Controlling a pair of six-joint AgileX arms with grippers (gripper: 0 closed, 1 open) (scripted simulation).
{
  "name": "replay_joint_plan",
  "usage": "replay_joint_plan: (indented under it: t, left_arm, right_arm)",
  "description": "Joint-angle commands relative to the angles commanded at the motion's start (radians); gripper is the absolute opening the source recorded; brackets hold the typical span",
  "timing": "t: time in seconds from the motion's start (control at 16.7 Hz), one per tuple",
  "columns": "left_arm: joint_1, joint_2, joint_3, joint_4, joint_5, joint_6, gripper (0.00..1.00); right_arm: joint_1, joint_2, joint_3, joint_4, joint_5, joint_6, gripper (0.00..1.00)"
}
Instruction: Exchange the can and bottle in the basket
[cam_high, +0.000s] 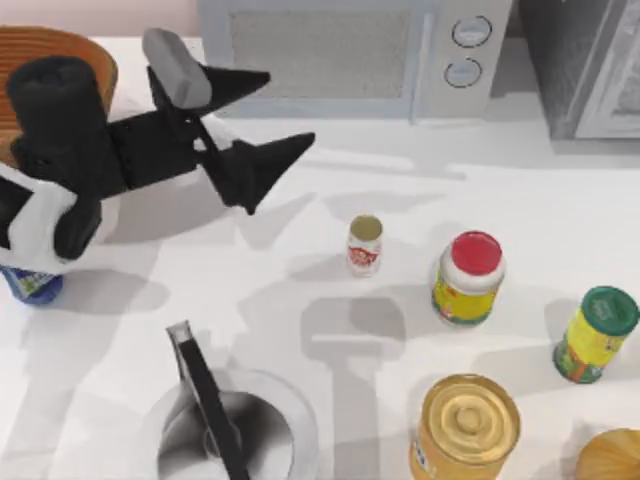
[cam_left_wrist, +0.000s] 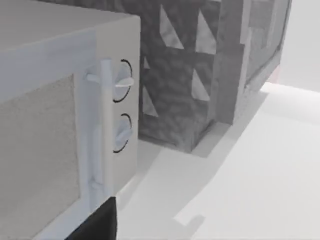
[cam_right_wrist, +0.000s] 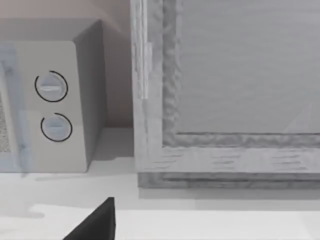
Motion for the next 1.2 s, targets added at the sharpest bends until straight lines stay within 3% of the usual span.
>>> replay_joint_plan:
  t: [0.72, 0.96, 1.2]
  left_arm:
    - [0.194, -1.467, -0.66, -0.757, -0.66, -0.035, 1.0]
    - [0.217, -1.796, -0.807, -0.911, -0.815, -0.038, 1.0]
    - [0.225, -1.958, -0.88, -0.985, -0.901, -0.036, 1.0]
  right_arm:
    - [0.0, 0.0, 0.0, 0.0, 0.0, 0.0, 1.0]
    - [0.0, 0.0, 0.0, 0.0, 0.0, 0.0, 1.0]
    - [0.0, 0.0, 0.0, 0.0, 0.0, 0.0, 1.0]
